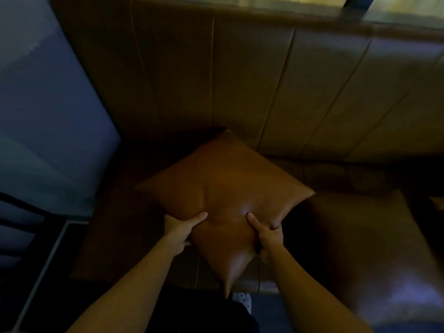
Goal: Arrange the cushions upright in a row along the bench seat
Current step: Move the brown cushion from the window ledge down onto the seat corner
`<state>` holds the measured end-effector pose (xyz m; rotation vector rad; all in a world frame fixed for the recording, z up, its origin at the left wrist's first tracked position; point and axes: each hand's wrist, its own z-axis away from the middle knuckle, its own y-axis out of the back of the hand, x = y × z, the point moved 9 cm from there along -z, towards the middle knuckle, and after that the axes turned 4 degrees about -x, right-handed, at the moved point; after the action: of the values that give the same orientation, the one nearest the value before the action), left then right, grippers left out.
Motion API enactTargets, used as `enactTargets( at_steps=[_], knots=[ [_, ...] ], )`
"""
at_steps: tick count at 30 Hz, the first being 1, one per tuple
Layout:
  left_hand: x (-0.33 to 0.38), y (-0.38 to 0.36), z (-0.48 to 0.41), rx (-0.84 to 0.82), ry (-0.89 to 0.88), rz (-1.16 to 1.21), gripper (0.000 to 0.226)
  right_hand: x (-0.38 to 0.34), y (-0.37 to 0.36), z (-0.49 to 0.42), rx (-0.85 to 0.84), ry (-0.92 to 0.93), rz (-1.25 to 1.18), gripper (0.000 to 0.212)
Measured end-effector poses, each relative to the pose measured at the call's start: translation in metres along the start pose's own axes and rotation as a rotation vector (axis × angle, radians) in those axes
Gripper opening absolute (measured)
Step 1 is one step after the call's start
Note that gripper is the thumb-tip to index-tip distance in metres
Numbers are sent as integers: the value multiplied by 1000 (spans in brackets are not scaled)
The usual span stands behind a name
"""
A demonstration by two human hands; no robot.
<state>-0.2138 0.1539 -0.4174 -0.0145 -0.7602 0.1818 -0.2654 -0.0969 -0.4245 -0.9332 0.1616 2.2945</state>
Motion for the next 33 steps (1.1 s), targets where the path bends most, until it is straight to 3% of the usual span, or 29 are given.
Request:
enactTargets(
  at_steps=[6,10,15,18,22,26,33],
  knots=[
    [-9,-2,-26,-5,135,20,111,21,-15,-28,-22,-184,63,123],
    [-23,5,-35,-18,258,8,114,33,-22,-29,-76,-358,130,113],
    [-41,8,-38,-17,332,-46,109,50,-18,-37,-144,-503,194,124],
    [-42,9,-40,30,378,-101,111,57,-20,-37,-141,-542,269,110],
    [-33,9,-36,125,380,-115,108,50,-13,-28,-120,-455,402,77],
    [-24,0,-21,106,355,-198,90,29,1,-12,-109,-319,460,49],
    [-4,-61,20,-14,241,-384,65,-32,35,27,-63,-131,428,52]
  ],
)
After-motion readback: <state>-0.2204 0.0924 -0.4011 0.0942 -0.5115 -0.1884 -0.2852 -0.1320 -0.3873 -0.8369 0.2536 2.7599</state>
